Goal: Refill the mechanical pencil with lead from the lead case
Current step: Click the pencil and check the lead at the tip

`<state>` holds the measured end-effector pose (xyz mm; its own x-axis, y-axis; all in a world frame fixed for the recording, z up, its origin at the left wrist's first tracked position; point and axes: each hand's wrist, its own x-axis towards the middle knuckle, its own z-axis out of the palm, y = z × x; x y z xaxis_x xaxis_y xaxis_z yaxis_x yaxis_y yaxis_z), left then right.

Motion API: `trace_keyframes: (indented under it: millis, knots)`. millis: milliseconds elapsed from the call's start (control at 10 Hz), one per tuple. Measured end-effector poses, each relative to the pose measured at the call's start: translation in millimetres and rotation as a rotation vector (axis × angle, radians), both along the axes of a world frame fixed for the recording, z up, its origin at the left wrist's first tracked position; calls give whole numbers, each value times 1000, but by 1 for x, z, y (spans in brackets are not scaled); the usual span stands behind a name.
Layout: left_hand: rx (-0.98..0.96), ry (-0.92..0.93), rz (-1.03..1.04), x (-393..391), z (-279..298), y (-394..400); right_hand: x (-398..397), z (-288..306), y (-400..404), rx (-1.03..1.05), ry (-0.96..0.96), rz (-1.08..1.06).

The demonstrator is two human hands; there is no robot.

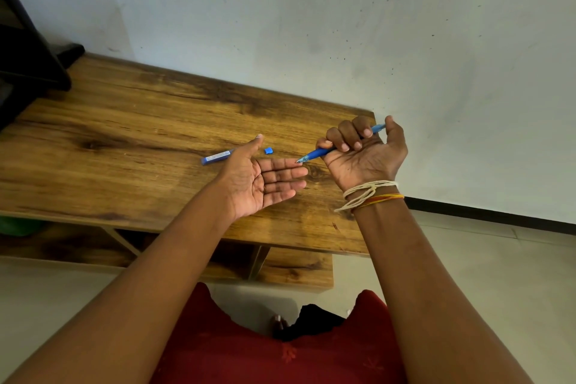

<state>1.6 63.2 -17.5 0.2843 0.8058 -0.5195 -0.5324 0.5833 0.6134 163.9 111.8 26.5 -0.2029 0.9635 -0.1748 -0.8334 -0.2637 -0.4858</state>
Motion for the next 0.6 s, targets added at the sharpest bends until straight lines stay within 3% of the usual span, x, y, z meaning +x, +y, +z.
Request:
trace_keyframes:
  millis: [600]
  knots:
    - [10, 8, -9, -2, 0, 0, 1, -4, 3, -32, 69, -10]
